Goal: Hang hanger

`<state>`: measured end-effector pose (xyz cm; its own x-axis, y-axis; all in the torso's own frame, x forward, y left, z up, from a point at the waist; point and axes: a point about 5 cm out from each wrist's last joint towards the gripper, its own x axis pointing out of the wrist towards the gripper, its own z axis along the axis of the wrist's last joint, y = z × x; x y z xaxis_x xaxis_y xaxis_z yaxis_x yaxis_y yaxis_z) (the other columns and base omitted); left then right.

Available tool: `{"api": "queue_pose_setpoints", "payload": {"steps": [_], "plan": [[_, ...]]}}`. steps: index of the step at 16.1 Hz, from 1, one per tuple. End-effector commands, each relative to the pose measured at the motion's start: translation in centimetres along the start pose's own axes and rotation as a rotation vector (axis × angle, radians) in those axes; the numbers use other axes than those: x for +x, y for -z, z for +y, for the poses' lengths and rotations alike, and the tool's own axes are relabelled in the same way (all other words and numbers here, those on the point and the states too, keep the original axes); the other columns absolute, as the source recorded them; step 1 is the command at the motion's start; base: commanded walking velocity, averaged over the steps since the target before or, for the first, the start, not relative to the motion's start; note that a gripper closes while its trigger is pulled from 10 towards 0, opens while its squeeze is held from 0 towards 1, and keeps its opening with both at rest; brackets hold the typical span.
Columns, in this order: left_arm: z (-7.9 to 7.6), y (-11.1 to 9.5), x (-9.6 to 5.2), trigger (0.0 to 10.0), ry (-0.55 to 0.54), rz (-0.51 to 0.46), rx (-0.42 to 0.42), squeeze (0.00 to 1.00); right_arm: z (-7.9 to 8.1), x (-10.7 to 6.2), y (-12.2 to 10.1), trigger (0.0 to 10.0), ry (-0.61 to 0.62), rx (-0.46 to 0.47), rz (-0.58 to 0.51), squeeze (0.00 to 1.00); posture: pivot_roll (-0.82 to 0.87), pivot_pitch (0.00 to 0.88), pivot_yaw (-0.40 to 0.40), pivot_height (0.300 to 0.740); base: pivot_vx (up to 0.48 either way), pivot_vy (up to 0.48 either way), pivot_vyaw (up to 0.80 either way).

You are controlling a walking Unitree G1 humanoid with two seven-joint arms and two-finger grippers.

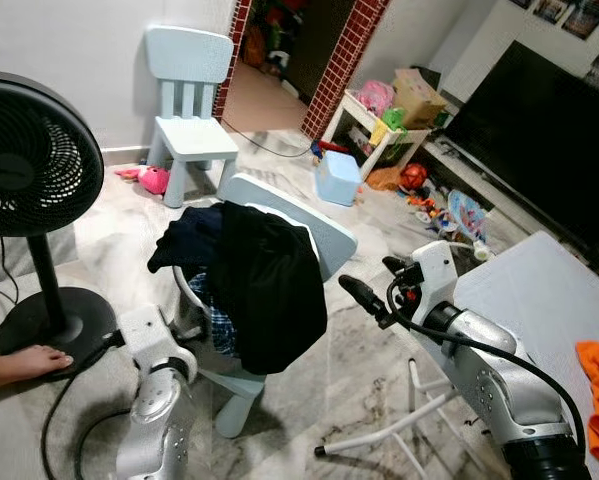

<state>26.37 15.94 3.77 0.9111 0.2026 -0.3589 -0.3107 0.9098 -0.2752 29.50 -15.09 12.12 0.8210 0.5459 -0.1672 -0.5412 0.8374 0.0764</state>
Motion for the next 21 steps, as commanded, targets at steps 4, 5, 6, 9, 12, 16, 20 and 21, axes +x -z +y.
{"api": "queue_pose_setpoints", "payload": {"steps": [4, 5, 6, 9, 12, 16, 20, 21], "plan": [[-5.7, -0.2, 0.3, 10.0, 0.205, 0.035, -0.009, 0.0, -0.2, -0.8, 0.1, 10.0, 0.139, 0.042, -0.092, 0.0, -0.08, 0.0, -0.184, 0.74, 0.0, 0.0, 0.0], [-5.5, -0.5, 0.5, 10.0, 0.216, 0.032, 0.015, 0.0, 0.1, -0.6, 0.2, 10.0, 0.155, 0.052, -0.108, 0.0, -0.08, 0.0, -0.174, 0.74, 0.0, 0.0, 0.0], [-5.4, -0.7, 0.6, 10.0, 0.225, 0.033, 0.024, 0.0, 0.4, -0.5, 0.3, 10.0, 0.161, 0.058, -0.119, 0.0, -0.07, 0.0, -0.137, 0.74, 0.0, 0.0, 0.0], [-5.4, -1.8, 1.4, 10.0, 0.285, 0.031, 0.088, 0.0, 0.8, -0.2, 0.3, 10.0, 0.245, 0.095, -0.196, 0.0, -0.08, 0.0, -0.028, 0.74, 0.0, 0.0, 0.0], [-6.1, -2.5, 2.1, 10.0, 0.337, 0.027, 0.129, 0.0, 0.4, -0.8, 0.4, 10.0, 0.325, 0.097, -0.238, 0.0, -0.1, 0.0, 0.051, 0.74, 0.0, 0.0, 0.0], [-7.0, -2.2, 2.3, 10.0, 0.379, 0.045, 0.139, 0.0, -0.1, -1.9, 0.3, 10.0, 0.396, 0.085, -0.267, 0.0, -0.15, 0.0, 0.101, 0.74, 0.0, 0.0, 0.0], [-7.8, -1.7, 2.7, 10.0, 0.388, 0.096, 0.038, 0.0, 0.3, -3.6, 1.0, 10.0, 0.445, 0.072, -0.257, 0.0, -0.19, 0.0, 0.105, 0.74, 0.0, 0.0, 0.0], [-7.7, -1.4, 3.0, 10.0, 0.368, 0.119, 0.013, 0.0, 0.5, -3.8, 1.1, 10.0, 0.438, 0.064, -0.248, 0.0, -0.19, 0.0, 0.102, 0.74, 0.0, 0.0, 0.0]]}}
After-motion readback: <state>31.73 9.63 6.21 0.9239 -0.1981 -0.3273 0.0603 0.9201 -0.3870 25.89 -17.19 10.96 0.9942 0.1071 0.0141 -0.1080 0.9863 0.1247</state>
